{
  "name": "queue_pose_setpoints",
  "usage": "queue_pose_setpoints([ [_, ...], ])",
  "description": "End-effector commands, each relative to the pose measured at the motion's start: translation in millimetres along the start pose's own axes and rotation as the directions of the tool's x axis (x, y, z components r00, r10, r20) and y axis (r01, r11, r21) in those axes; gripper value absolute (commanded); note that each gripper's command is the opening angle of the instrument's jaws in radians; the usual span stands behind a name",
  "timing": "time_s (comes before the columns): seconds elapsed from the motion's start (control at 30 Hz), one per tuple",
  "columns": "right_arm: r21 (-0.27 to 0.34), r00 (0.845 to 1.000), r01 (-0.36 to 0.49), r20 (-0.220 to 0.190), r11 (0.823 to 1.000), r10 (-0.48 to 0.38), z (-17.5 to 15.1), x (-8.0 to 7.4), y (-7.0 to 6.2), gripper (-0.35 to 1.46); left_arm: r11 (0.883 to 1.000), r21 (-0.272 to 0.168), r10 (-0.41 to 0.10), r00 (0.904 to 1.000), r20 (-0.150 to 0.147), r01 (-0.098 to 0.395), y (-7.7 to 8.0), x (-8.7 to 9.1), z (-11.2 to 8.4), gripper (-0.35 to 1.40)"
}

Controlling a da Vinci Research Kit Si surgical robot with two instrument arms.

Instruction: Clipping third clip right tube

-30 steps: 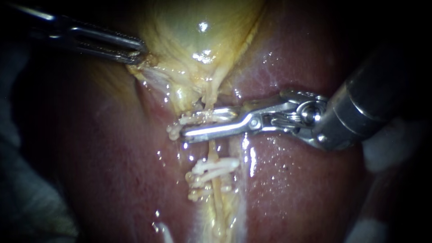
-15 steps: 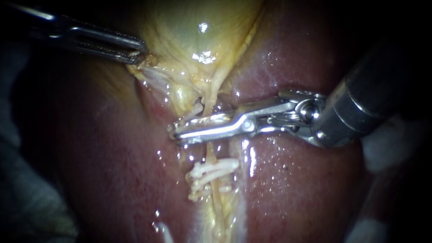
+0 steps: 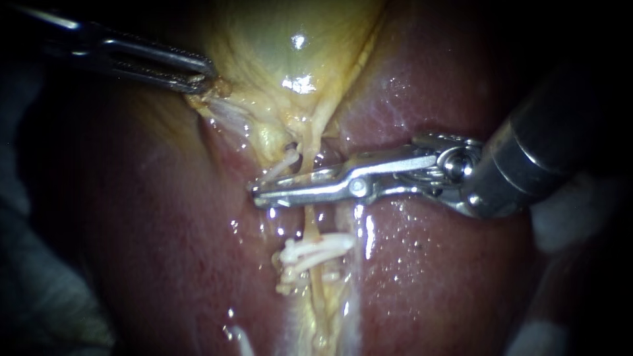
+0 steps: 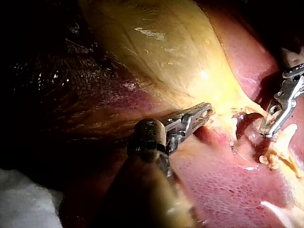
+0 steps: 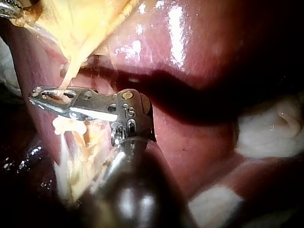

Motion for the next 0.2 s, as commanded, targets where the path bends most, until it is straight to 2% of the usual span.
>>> queue_pose_setpoints([
  [0.03, 0.0, 1.0, 0.0, 0.0, 1.0, 0.0, 0.1, 0.0, 0.0, -0.35, 1.0, 0.0, 0.0, 1.0, 0.0, 0.0, 0.0, 0.0, 0.0, -0.35],
  [0.2, 0.0, 1.0, 0.001, 0.0, 1.0, -0.001, 0.1, 0.0, 0.0, -0.35, 1.0, 0.0, 0.0, 1.0, 0.0, 0.0, -0.1, 0.1, 0.1, -0.35],
])
